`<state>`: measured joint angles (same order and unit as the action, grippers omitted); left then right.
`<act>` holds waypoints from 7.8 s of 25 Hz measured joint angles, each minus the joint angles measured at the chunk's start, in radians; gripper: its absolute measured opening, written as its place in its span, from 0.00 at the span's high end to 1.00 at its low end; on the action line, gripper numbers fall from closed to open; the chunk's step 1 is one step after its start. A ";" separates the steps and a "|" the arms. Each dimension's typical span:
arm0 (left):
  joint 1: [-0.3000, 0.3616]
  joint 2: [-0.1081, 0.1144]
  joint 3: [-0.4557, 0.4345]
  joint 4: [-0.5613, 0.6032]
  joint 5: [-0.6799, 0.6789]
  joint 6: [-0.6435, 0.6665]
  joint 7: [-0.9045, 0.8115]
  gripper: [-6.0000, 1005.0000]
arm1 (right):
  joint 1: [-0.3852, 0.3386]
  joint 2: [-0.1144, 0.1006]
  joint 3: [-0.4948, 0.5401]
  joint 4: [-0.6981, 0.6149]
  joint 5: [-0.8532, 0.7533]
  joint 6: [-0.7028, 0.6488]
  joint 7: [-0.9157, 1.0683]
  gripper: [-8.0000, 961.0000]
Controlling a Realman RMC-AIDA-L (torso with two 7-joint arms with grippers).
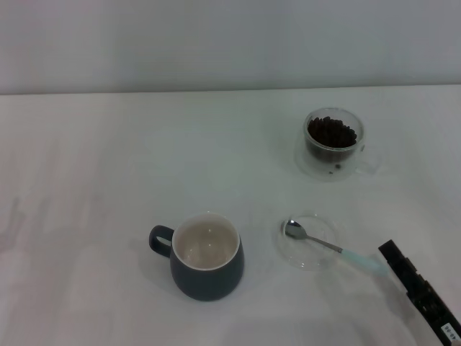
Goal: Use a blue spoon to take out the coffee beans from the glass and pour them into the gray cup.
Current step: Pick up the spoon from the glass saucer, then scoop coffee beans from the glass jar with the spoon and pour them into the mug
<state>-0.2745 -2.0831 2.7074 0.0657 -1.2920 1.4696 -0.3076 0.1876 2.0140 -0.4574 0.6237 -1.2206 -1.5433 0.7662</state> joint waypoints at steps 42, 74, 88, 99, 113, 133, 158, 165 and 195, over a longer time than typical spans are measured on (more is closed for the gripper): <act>-0.007 0.000 0.003 0.020 0.013 -0.001 -0.001 0.17 | 0.009 0.002 0.141 -0.025 -0.200 0.170 -0.010 0.41; -0.006 0.000 0.003 0.020 0.013 -0.001 -0.001 0.17 | 0.010 0.000 0.141 -0.027 -0.200 0.176 0.012 0.81; -0.009 0.000 0.003 0.020 0.013 -0.002 -0.001 0.17 | 0.008 -0.006 0.126 -0.099 -0.254 0.142 0.129 0.84; -0.014 0.000 0.002 0.021 0.013 -0.003 -0.001 0.17 | -0.004 -0.010 0.075 -0.227 -0.254 0.089 0.279 0.83; -0.017 0.001 -0.006 0.045 0.002 -0.001 0.002 0.17 | 0.044 -0.012 -0.017 -0.671 -0.254 -0.029 0.576 0.83; -0.037 0.000 -0.008 0.045 -0.036 -0.041 0.001 0.17 | 0.230 -0.139 -0.253 -1.449 -0.625 0.195 1.131 0.83; -0.038 -0.003 -0.008 0.097 -0.117 -0.140 -0.001 0.17 | 0.347 -0.083 -0.258 -1.732 -1.010 0.109 1.268 0.83; -0.039 -0.003 -0.007 0.098 -0.116 -0.140 -0.001 0.17 | 0.353 -0.068 -0.296 -1.726 -1.019 0.148 1.269 0.82; -0.040 0.001 -0.006 0.092 -0.109 -0.140 0.005 0.17 | 0.350 -0.013 -0.294 -1.615 -1.027 0.246 1.428 0.82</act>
<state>-0.3144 -2.0819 2.7010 0.1582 -1.4005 1.3300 -0.3027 0.5376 2.0006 -0.7514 -0.9917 -2.2478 -1.2974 2.1941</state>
